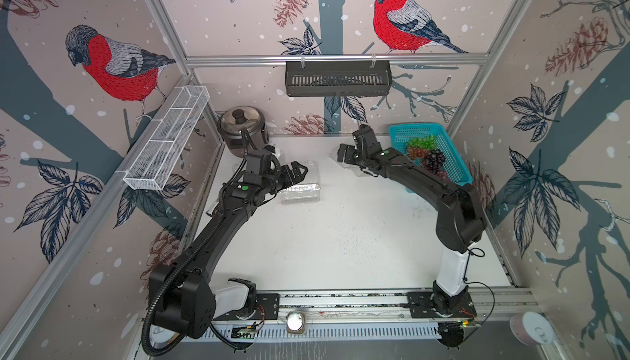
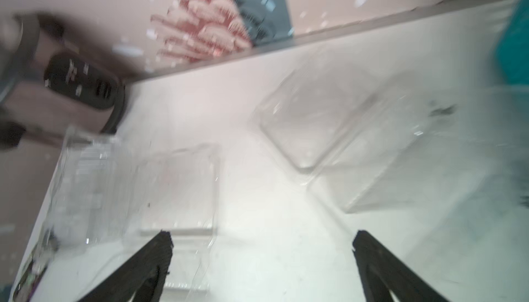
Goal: Pack grapes into containers
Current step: Move the packing box to the center of the board, then adjust the packing box at the center of the board.
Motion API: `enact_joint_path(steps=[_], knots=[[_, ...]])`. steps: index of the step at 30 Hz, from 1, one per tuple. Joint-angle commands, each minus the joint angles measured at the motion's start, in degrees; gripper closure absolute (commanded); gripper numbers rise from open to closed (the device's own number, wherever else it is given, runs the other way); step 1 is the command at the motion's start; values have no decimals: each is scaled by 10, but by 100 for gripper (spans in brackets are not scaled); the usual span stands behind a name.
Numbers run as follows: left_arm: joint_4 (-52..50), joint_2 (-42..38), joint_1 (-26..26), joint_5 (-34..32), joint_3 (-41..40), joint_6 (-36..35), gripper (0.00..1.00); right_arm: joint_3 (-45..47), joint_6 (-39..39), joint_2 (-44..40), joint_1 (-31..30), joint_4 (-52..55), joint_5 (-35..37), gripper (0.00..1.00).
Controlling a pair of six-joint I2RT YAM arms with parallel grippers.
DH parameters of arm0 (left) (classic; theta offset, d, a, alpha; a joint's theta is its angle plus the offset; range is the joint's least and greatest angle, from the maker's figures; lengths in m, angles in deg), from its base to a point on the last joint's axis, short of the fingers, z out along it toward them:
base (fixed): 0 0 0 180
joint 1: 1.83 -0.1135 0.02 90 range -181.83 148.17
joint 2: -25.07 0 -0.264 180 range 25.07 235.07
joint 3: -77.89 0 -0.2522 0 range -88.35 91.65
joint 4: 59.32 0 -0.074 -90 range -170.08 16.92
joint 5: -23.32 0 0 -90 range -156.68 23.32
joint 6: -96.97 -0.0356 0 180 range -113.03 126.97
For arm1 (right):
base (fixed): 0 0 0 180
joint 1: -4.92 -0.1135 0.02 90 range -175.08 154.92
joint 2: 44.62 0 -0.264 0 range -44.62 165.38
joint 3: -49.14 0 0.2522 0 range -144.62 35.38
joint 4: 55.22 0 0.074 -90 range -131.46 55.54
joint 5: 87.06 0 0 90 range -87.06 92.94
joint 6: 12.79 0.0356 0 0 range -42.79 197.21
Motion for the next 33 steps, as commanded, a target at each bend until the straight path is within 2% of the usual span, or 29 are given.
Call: enact_joint_path(steps=[1, 3, 6, 9, 14, 16, 18, 25, 28, 33], knots=[[17, -19, -31, 13, -33, 7, 2, -21, -23, 35, -36, 19, -44, 0], [25, -28, -49, 29, -52, 11, 2, -48, -25, 63, -58, 27, -56, 0], [30, -30, -66, 43, -67, 17, 2, -85, -30, 98, -75, 43, -84, 10], [38, -19, -85, 65, -81, 32, 2, -97, -28, 122, -81, 51, -97, 26], [36, 15, -98, 109, -79, 19, 3, -88, -36, 130, -90, 57, -109, 37], [44, 24, -98, 121, -83, 20, 3, -72, -39, 125, -92, 57, -108, 38], [51, 28, -98, 122, -90, 19, 3, -45, -39, 115, -92, 48, -110, 45], [75, 42, -97, 131, -116, 25, 3, 49, -38, 75, -89, 24, -98, 52], [95, 48, -90, 134, -133, 33, 3, 94, -35, 54, -86, 11, -86, 59], [105, 70, -50, 121, -131, 36, 3, 152, -41, 25, -76, -7, -70, 59]])
